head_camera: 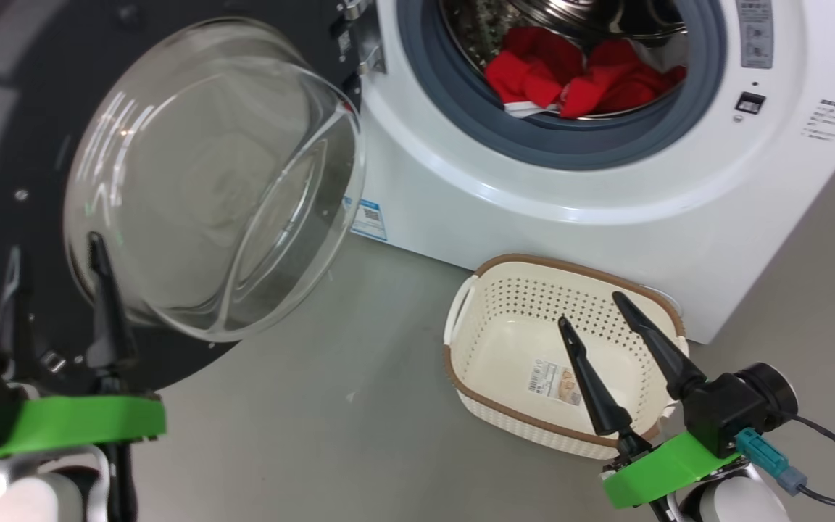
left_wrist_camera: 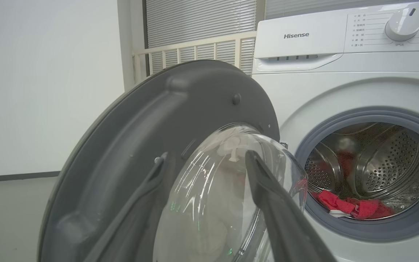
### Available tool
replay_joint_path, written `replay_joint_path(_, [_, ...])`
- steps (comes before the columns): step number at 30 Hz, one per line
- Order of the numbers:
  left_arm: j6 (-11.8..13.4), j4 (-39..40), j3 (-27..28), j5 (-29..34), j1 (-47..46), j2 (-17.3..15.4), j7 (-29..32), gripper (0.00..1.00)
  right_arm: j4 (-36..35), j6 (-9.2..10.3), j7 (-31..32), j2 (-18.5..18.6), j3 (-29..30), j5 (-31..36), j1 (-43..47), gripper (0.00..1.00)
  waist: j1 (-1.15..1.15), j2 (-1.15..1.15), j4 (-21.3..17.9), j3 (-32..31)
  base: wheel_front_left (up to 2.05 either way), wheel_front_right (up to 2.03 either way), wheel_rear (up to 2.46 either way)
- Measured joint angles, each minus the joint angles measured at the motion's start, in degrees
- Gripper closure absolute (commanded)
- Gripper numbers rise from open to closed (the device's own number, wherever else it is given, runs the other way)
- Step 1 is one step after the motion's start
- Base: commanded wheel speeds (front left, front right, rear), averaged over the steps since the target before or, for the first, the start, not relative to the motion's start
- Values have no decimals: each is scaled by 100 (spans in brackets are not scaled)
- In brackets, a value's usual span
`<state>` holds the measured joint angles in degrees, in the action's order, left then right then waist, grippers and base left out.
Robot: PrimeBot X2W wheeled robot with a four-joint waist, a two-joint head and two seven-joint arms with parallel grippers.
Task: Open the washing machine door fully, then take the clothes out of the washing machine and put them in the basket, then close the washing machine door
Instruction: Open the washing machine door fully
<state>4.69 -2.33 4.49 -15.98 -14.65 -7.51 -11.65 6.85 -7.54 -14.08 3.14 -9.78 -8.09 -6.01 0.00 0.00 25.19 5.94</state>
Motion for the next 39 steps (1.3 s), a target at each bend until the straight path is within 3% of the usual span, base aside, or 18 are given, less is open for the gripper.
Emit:
replay_joint_path(10, [-129,651,-439,36,281,58,100,0,15,0,-14,-9,358,0,-8,0,0,0,-471,-23,0,0,0])
replay_joint_path(24, [-530,605,-691,-353,580,133,174,0,-145,0,-24,-19,637,5,-49,0,0,0,-1528,-37,0,0,0])
replay_joint_path(39, [-539,290,-686,-505,1038,113,37,0,-389,0,-56,-21,773,4,30,0,0,0,-2462,-81,0,0,0])
